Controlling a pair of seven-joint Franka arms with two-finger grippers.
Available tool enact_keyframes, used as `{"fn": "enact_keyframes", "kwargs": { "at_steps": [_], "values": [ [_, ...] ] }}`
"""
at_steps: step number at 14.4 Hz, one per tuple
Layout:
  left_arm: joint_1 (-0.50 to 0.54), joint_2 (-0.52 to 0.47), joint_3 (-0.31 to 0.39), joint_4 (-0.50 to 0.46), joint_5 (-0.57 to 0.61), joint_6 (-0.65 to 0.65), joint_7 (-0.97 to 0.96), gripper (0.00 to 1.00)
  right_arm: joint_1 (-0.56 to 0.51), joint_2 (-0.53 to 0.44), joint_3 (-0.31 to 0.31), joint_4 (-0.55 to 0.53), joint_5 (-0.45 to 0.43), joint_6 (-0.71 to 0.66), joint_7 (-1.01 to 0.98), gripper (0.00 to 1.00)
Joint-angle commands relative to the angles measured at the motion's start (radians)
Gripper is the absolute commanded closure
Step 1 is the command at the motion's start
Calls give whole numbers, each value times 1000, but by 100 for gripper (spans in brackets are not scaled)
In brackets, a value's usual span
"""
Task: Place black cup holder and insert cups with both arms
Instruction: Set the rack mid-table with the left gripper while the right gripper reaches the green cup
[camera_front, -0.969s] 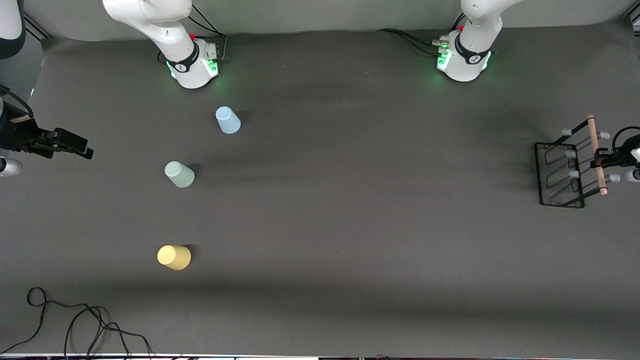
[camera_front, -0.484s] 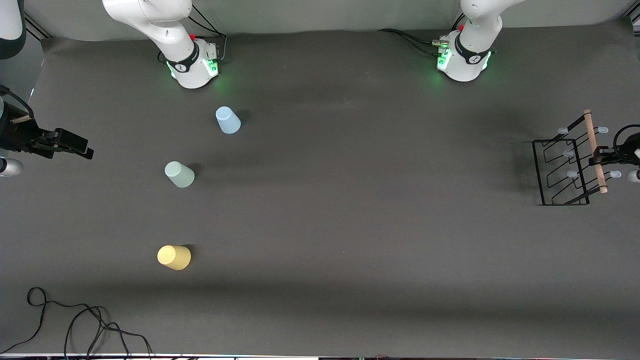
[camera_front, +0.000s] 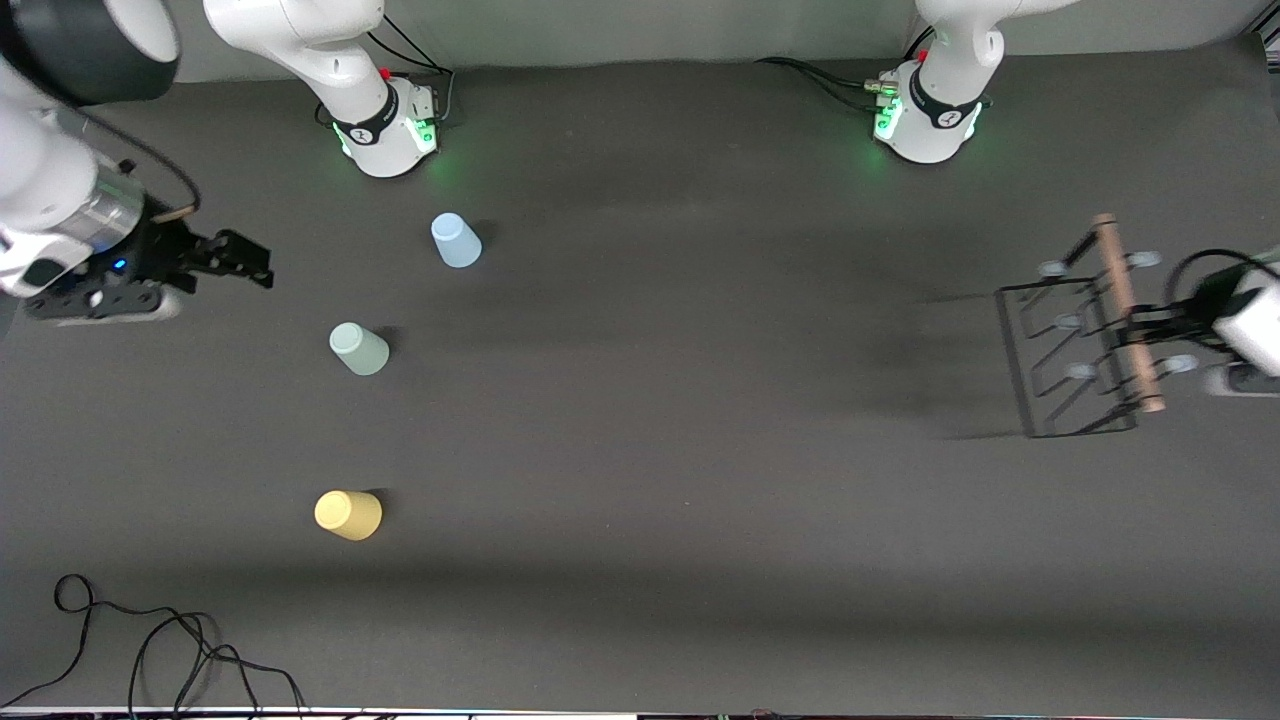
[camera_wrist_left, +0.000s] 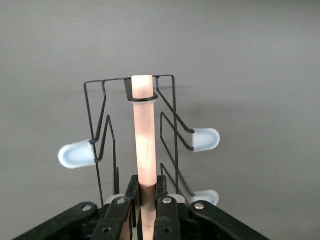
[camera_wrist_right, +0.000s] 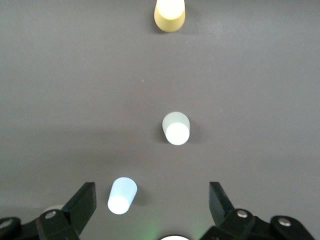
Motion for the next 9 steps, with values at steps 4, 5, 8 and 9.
{"fn": "enact_keyframes", "kwargs": {
  "at_steps": [4,5,8,9],
  "values": [
    [-341,81,18,121,-36,-17,-428,100,1,-198,-70,-237,-65,96,-2,0],
    [-405,110,18,156,-32,-16,-497,100,1,-194,-71,-250,-64,109,-2,0],
    [-577,234,20,279,-35,-11,-675,100,5,-168,-70,-308,-64,197,0,0],
    [-616,276,19,320,-36,-8,-735,100,6,-143,-70,-326,-59,236,1,0]
  ]
}}
